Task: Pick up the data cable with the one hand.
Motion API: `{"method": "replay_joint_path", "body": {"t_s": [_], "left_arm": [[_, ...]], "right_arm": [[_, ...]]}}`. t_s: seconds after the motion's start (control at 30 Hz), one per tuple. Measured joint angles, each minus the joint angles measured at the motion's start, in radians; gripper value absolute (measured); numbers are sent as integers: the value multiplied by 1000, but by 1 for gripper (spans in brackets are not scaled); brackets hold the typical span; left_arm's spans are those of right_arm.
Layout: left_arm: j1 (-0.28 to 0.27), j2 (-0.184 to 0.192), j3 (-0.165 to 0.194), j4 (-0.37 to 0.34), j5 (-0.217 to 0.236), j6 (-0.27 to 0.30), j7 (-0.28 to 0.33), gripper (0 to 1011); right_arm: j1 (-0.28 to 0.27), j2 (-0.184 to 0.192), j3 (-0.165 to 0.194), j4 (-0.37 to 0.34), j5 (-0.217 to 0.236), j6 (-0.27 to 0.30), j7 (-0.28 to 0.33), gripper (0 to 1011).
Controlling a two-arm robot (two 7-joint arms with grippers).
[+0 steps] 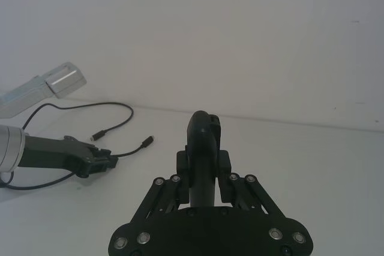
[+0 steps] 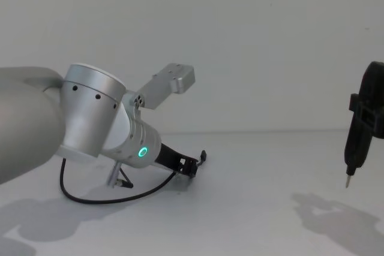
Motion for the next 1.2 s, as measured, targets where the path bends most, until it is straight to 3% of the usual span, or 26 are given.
{"method": "replay_joint_path", "body": {"t_s": [1.2], "left_arm": [[0, 0, 0, 0, 0, 0, 0, 65]], "right_arm": [[0, 0, 0, 0, 0, 0, 0, 263]]}}
